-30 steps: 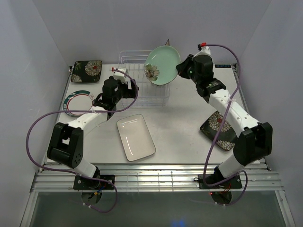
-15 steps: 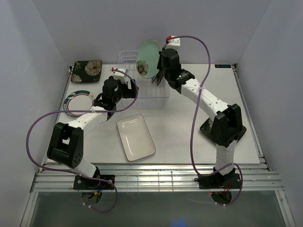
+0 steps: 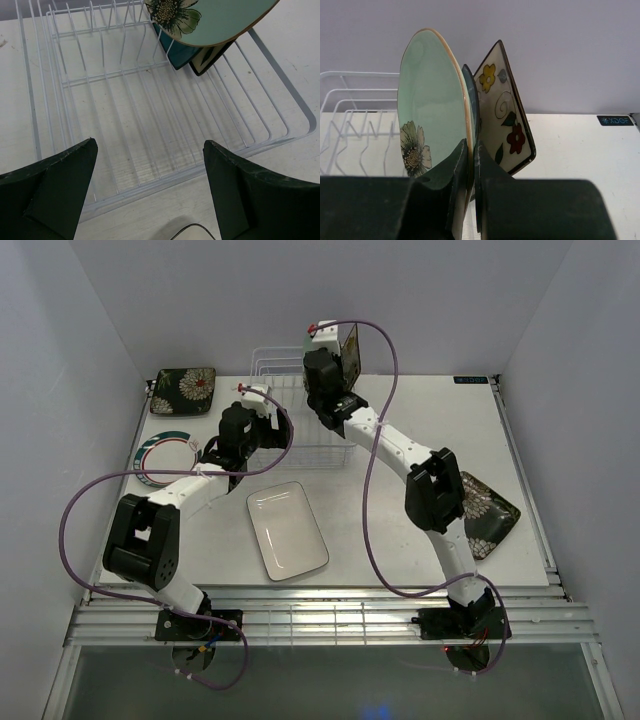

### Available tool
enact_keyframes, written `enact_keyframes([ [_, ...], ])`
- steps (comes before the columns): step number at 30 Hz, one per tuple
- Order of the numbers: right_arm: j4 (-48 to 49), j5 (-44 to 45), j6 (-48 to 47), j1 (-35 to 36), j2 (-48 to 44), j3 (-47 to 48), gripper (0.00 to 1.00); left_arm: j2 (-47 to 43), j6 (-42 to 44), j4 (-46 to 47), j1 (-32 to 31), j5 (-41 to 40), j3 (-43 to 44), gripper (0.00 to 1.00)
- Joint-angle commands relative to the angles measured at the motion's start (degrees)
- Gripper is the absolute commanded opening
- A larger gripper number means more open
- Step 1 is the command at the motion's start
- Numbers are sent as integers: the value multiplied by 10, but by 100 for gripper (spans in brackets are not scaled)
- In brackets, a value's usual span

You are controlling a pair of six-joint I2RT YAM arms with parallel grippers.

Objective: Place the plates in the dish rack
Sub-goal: Insert the plate into the dish rack.

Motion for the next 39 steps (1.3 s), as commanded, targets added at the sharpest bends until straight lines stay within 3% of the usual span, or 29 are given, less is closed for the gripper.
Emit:
enact_keyframes([
  [1, 153, 62, -58, -1, -4, 65, 8, -8, 6, 7, 4, 11, 20, 97],
  [17, 279, 107, -189, 6, 61, 99, 8, -14, 9, 7, 4, 14, 19, 97],
  [39, 332, 113, -225, 13, 133, 106, 8, -22, 10, 6, 4, 16, 17, 97],
])
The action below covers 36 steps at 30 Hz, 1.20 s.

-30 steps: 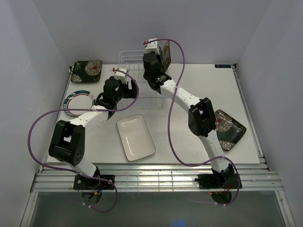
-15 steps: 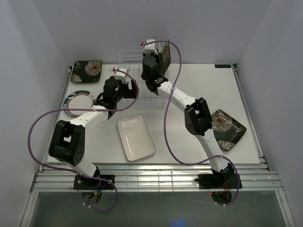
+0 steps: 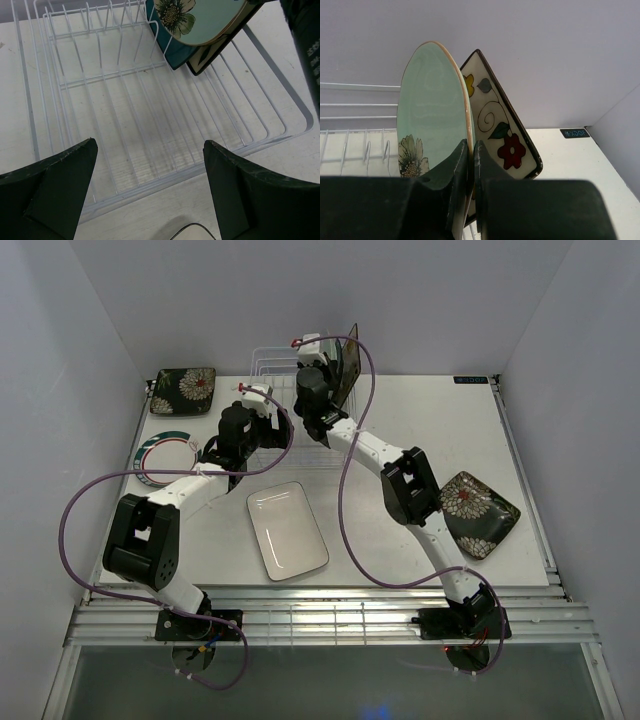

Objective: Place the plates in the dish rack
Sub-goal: Insert the plate into the dish rack.

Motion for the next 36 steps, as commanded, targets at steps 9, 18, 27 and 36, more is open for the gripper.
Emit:
enact_keyframes([
  [9, 120, 11, -19, 10, 30, 58, 8, -25, 5, 6, 3, 2, 13, 97],
  [18, 128, 10, -10, 10, 36, 41, 8, -31, 2, 6, 3, -5, 12, 97],
  [27, 129, 10, -3, 13, 48, 37, 8, -45, -57, 11, 32, -26, 5, 97],
  [36, 122, 8, 8, 18, 55, 33, 8, -66, -120, 23, 64, -74, -11, 95],
])
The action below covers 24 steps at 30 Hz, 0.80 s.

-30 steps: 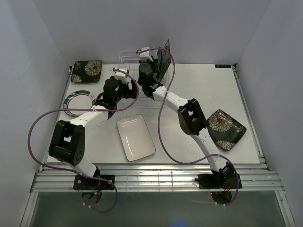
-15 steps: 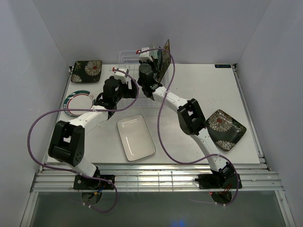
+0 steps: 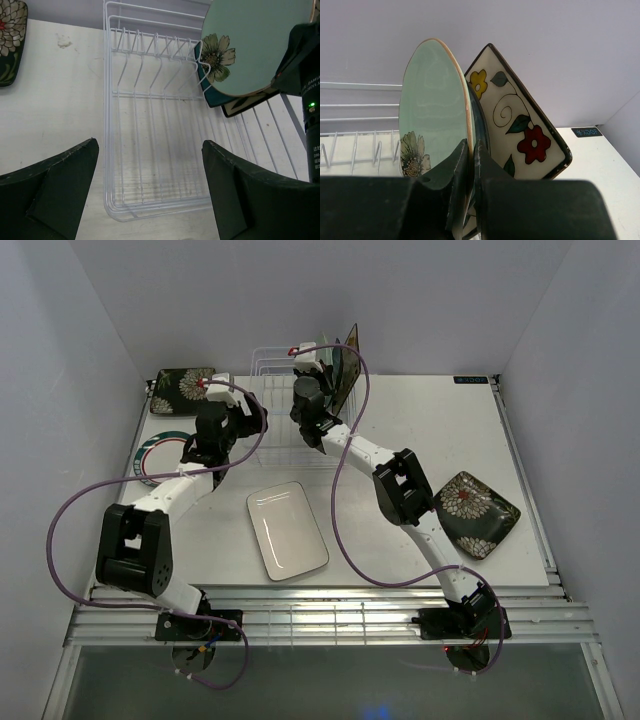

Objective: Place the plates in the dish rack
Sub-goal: Insert the plate into the dish rack.

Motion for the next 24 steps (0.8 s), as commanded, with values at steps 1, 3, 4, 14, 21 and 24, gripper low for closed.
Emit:
enact_keyframes([
  [1, 53, 2, 22, 11, 5, 14, 8, -39, -30, 18, 2, -27, -11, 94],
  [3, 52, -2, 21, 12, 7, 14, 8, -42, -33, 22, 4, -27, -13, 94],
  [4, 52, -3, 17, 15, 9, 13, 8, -43, -33, 24, 4, -27, -14, 94],
  [14, 76, -4, -8, 29, 23, 11, 8, -46, -30, 24, 10, -25, -13, 94],
  [21, 90, 0, -14, 36, 25, 8, 8, -50, -31, 24, 11, -19, -13, 93],
  [24, 90, -2, -14, 36, 29, 6, 8, -50, -30, 23, 12, -16, -14, 93],
])
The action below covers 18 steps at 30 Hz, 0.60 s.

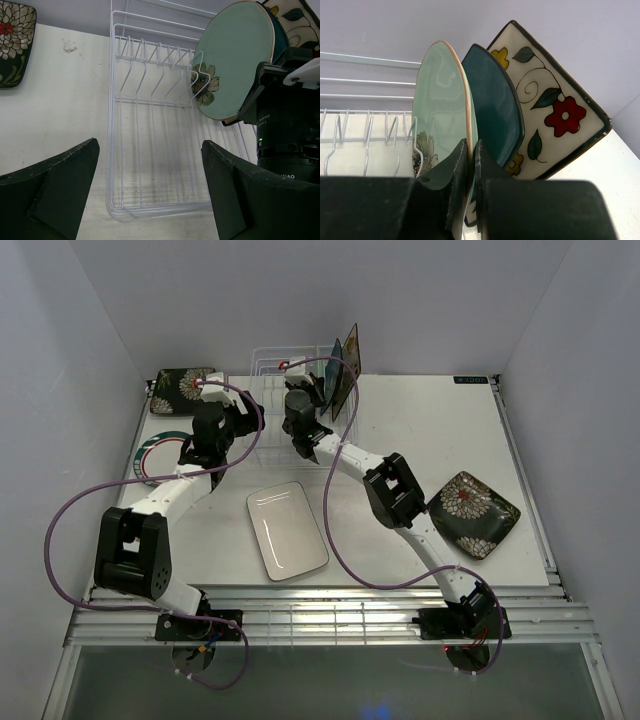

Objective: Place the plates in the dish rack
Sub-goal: Insert the plate into the dish rack.

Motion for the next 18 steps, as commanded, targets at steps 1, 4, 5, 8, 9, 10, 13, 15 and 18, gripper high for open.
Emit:
enact_keyframes([
  [1, 65, -14, -4, 13, -5, 7, 8, -32, -5, 9, 4, 5, -4, 93],
  [4, 64, -15, 3, 12, 1, 8, 9, -34, -4, 10, 4, 8, -4, 93],
  [5, 61, -17, 6, 12, 3, 9, 9, -34, -3, 10, 5, 10, -4, 93],
  [8, 53, -21, 16, 11, 5, 9, 10, -34, -2, 9, 5, 12, -4, 93],
  [9, 52, -21, 16, 11, 5, 8, 12, -34, -2, 9, 5, 13, -4, 93],
  [10, 52, -21, 17, 12, 5, 8, 13, -35, -1, 10, 5, 14, -4, 93],
  [13, 51, -22, 18, 11, 5, 5, 18, -35, -1, 10, 5, 14, -4, 93],
  [15, 51, -23, 19, 11, 4, 5, 22, -35, -1, 10, 5, 15, -4, 93],
  [18, 51, -23, 19, 11, 0, 2, 26, -34, -1, 9, 5, 16, -4, 93],
])
